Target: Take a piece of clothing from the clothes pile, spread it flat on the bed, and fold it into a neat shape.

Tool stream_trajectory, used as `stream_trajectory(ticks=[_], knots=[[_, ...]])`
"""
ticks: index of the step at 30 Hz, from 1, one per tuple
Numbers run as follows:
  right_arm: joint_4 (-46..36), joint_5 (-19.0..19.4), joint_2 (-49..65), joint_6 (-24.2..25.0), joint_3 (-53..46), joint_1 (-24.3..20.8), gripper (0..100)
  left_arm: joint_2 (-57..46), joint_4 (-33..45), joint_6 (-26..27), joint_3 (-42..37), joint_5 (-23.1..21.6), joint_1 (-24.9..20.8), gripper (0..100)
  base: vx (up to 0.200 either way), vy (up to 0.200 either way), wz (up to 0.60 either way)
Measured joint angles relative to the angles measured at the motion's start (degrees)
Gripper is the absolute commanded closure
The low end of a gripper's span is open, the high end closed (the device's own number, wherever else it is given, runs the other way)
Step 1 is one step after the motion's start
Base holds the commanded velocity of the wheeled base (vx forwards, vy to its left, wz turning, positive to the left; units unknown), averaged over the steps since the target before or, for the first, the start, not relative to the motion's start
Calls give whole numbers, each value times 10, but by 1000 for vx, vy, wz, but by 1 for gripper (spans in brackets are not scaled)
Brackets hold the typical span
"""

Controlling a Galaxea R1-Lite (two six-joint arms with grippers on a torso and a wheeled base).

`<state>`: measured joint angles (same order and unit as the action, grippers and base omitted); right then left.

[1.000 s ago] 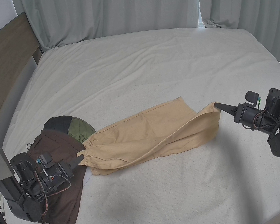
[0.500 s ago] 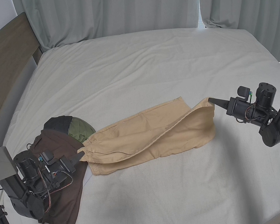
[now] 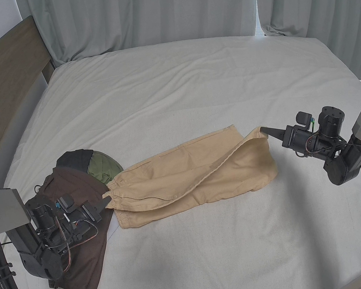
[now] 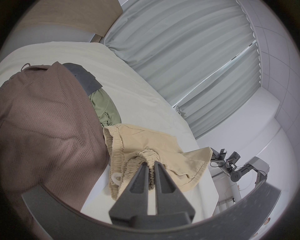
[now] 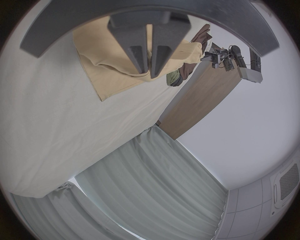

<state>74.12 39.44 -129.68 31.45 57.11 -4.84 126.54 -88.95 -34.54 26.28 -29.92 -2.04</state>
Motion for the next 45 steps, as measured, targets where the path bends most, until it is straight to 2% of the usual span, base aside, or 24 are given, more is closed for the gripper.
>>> stream_trajectory(ticks=[9, 28, 29, 31, 32, 37, 41, 45], knots=[[-12, 0, -31, 0, 44, -1, 100, 29, 0, 0, 48, 20, -6, 100, 0, 0, 0], [-28, -1, -74, 0, 101, 1, 100, 61, 0, -12, 81, 40, -6, 100, 0, 0, 0], [-28, -1, -74, 0, 103, 1, 0, 61, 0, -13, 81, 40, -6, 100, 0, 0, 0], [-28, -1, -76, 0, 104, 1, 0, 61, 0, -13, 81, 40, -6, 100, 0, 0, 0], [-28, -1, -76, 0, 105, 1, 0, 61, 0, -14, 81, 41, -5, 0, 0, 0, 0], [-28, -7, -81, 0, 119, -1, 0, 61, 0, -24, 86, 44, -2, 0, 0, 0, 0], [-28, -19, -85, 0, 129, -2, 0, 63, 0, -37, 105, 78, 7, 0, 0, 0, 0], [-28, -21, -86, 0, 127, -3, 0, 68, 0, -40, 115, 87, 14, 0, 0, 0, 0]])
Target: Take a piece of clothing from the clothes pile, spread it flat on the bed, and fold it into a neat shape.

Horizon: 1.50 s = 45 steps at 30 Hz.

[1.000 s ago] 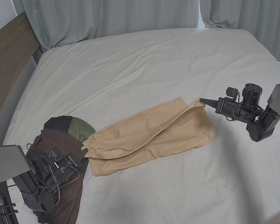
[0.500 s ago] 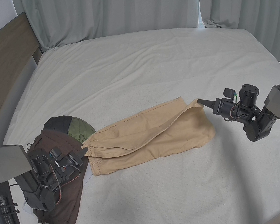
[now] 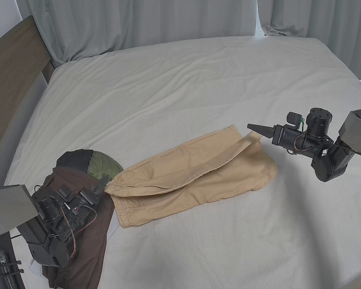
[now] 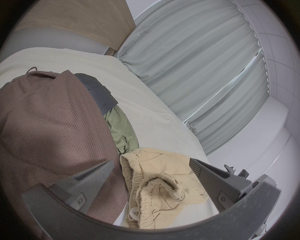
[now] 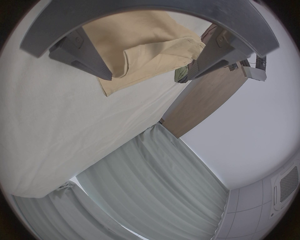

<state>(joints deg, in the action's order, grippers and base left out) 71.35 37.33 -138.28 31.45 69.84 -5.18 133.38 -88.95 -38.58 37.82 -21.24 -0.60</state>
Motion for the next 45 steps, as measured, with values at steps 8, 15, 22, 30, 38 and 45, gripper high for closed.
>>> stream_trajectory(ticks=[8, 15, 22, 30, 38, 45], knots=[[-3, -2, 0, 0, -2, -3, 0, 5, 0, -17, 2, -1, 6, 0, 0, 0, 0], [-11, -3, 0, -1, 0, -7, 0, -33, 0, -65, -44, -21, -5, 0, 0, 0, 0], [-13, -4, 0, -1, 1, -10, 0, -71, 0, -81, -108, -49, -19, 0, 0, 0, 0], [-20, -5, -1, -1, 5, -11, 0, -91, 0, -92, -141, -59, -56, 0, 0, 0, 0], [-20, -5, -1, -1, 6, -11, 0, -85, 0, -120, -93, -58, -92, 0, 0, 0, 0], [-20, -5, -1, -3, 5, -12, 0, -52, 1, -124, -29, -51, -94, 0, 0, 0, 0]])
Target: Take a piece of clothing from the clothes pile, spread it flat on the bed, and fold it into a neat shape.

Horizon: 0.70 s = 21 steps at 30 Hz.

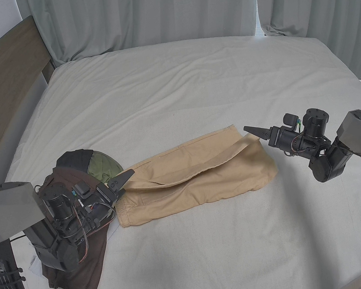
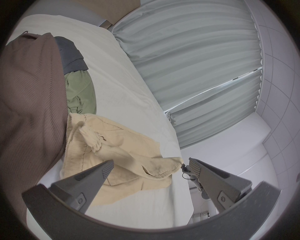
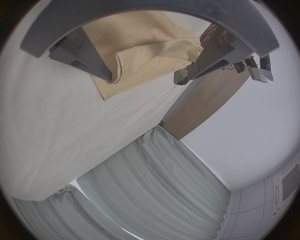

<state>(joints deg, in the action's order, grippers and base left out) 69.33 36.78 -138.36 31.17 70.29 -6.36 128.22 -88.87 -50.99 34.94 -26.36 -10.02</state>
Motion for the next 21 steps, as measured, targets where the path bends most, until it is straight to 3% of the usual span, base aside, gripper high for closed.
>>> stream_trajectory(ticks=[10, 21], knots=[[8, 0, 8, -2, -15, 1, 0, 37, 2, 0, 74, 16, 14, 0, 0, 0, 0], [13, -1, 23, -11, -36, 4, 0, 64, 4, 0, 102, 30, 31, 0, 0, 0, 0]])
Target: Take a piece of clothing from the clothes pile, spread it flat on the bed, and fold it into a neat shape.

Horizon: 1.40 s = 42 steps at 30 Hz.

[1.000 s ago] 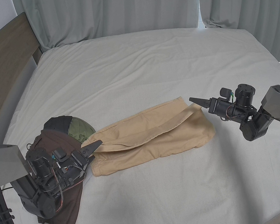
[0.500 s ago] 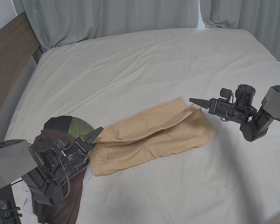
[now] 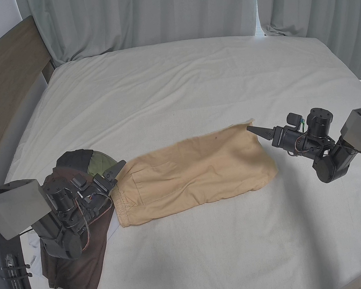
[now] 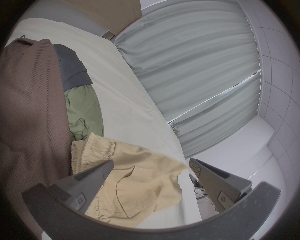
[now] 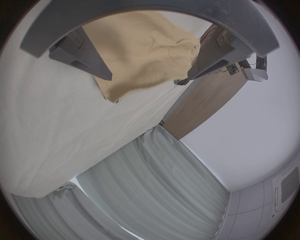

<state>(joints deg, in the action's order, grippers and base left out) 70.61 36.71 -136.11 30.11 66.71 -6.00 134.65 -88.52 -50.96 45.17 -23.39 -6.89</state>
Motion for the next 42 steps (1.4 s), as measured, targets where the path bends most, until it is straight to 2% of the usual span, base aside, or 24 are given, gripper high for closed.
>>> stream_trajectory(ticks=[13, 22, 30, 36, 42], knots=[[27, 1, 12, -9, -38, -3, 0, 3, 2, 0, -2, 2, 9, 0, 0, 0, 0], [47, 1, 60, -9, -123, -5, 0, -68, 0, 13, -70, -1, 0, 0, 0, 0, 0], [89, 1, 104, -8, -231, -8, 0, -156, 0, 59, -157, -27, 0, 0, 0, 0, 0], [157, -1, 121, -5, -306, -10, 0, -214, 0, 98, -225, -60, 3, 0, 0, 0, 0], [172, -30, 125, -2, -344, -12, 0, -234, 0, 199, -254, -64, 6, 0, 0, 0, 0]])
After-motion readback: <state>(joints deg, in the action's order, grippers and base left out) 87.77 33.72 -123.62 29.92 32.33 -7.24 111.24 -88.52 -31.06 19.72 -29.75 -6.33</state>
